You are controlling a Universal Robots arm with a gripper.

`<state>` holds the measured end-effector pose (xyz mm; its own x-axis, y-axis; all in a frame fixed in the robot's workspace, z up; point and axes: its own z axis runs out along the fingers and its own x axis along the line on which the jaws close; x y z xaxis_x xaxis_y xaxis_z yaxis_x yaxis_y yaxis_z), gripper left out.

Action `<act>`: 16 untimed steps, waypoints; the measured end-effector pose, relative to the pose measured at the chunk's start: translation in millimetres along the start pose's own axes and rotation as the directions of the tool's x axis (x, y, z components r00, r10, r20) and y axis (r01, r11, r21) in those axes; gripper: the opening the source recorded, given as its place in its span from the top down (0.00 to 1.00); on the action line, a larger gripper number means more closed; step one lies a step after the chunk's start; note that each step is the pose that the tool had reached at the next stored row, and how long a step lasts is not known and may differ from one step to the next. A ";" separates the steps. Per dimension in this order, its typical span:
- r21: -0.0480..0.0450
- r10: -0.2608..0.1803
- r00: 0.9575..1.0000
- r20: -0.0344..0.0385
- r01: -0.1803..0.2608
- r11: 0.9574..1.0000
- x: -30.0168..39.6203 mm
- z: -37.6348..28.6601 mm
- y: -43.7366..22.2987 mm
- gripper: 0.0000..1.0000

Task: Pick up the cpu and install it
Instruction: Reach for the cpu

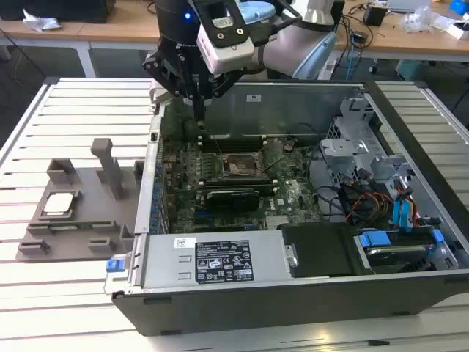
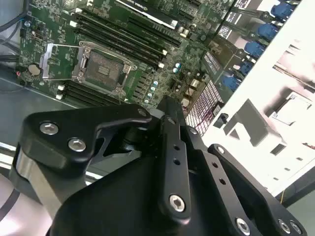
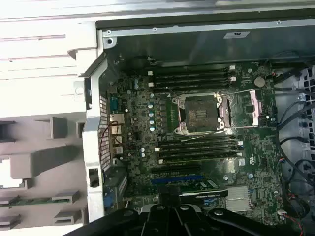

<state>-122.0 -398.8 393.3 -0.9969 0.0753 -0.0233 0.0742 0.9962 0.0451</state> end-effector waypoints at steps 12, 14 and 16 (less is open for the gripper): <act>0.000 0.000 1.000 0.000 0.000 1.000 39.7 -1.0 -3.0 0.89; 0.000 0.000 1.000 0.000 0.000 1.000 42.4 -1.1 -3.1 0.89; 0.000 0.000 1.000 0.000 0.000 1.000 46.0 -1.2 -3.4 0.89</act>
<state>-168.2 -398.9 393.3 -0.9969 0.0753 -0.0233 0.0742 0.9962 0.0451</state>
